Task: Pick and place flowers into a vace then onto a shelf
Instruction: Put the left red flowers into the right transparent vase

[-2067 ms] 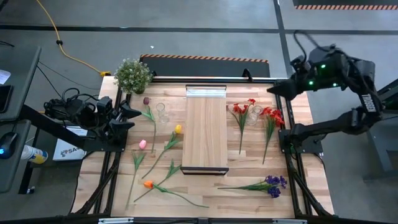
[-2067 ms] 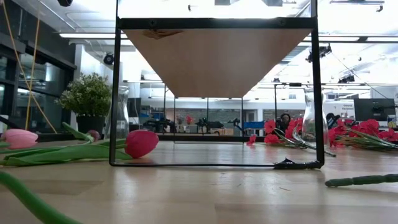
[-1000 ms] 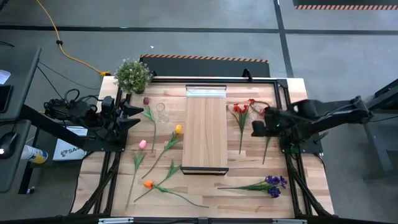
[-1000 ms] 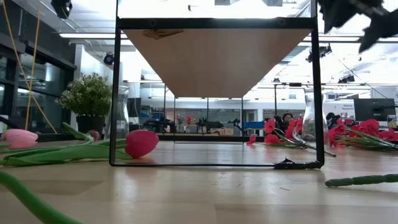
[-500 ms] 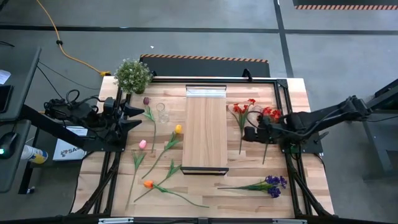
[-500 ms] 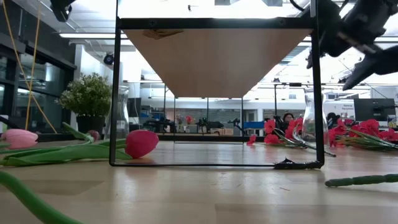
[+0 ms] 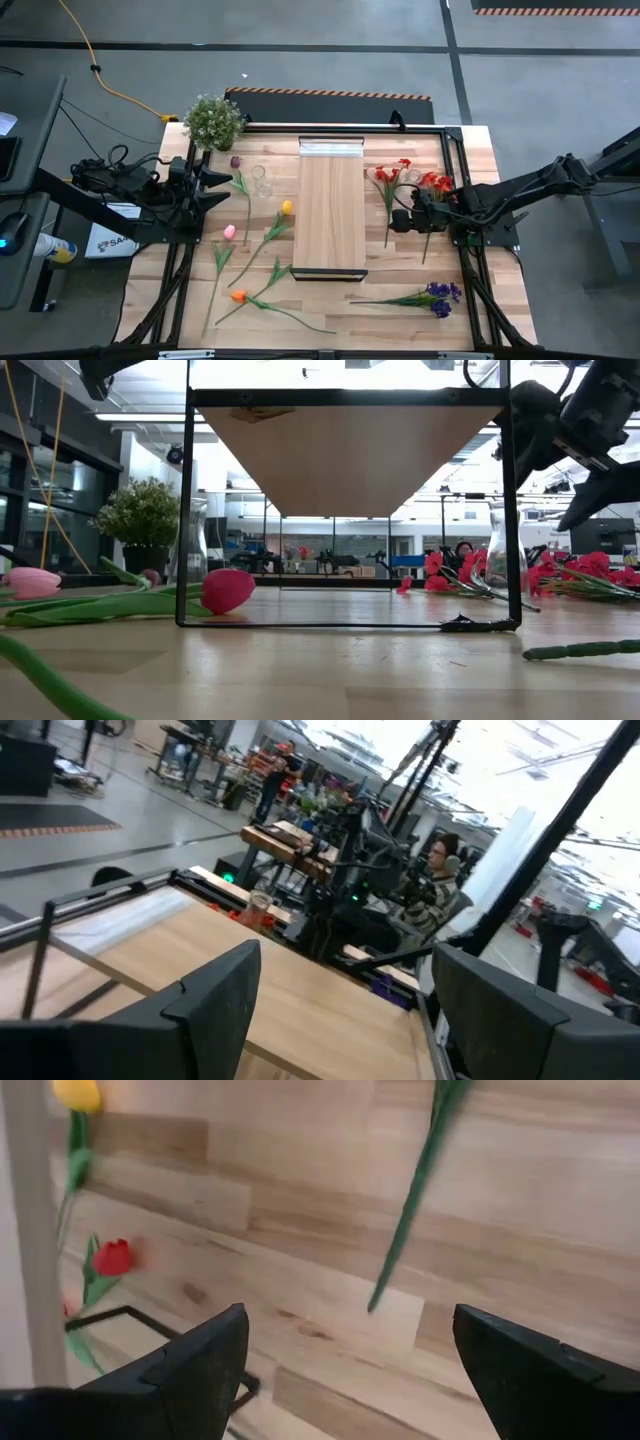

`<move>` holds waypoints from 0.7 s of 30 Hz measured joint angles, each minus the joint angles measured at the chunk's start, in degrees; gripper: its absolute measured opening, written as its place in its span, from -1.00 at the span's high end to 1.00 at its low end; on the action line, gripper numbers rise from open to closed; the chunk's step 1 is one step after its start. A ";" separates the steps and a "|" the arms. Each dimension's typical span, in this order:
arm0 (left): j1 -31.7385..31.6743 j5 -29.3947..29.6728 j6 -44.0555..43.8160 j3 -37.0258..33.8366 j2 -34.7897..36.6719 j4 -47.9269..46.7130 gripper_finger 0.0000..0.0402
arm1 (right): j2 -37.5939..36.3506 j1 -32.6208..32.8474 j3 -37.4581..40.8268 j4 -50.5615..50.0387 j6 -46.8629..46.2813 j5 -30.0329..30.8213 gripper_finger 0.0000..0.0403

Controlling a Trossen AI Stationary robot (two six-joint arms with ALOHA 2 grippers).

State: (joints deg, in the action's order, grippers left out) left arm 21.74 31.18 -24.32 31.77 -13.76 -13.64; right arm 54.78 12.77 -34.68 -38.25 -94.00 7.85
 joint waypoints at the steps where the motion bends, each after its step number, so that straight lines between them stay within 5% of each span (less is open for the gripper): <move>1: 0.00 0.52 -0.01 0.00 0.00 -0.02 -0.62 | 0.00 0.01 0.02 -0.18 0.03 -0.60 -0.68; 21: 0.00 1.27 0.00 0.00 0.00 -0.01 -0.62 | 0.00 -0.02 0.00 -0.01 0.46 0.30 -0.68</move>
State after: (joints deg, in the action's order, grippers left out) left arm 21.74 32.44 -24.32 31.77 -13.76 -13.65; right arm 54.78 12.75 -34.68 -38.26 -93.54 8.15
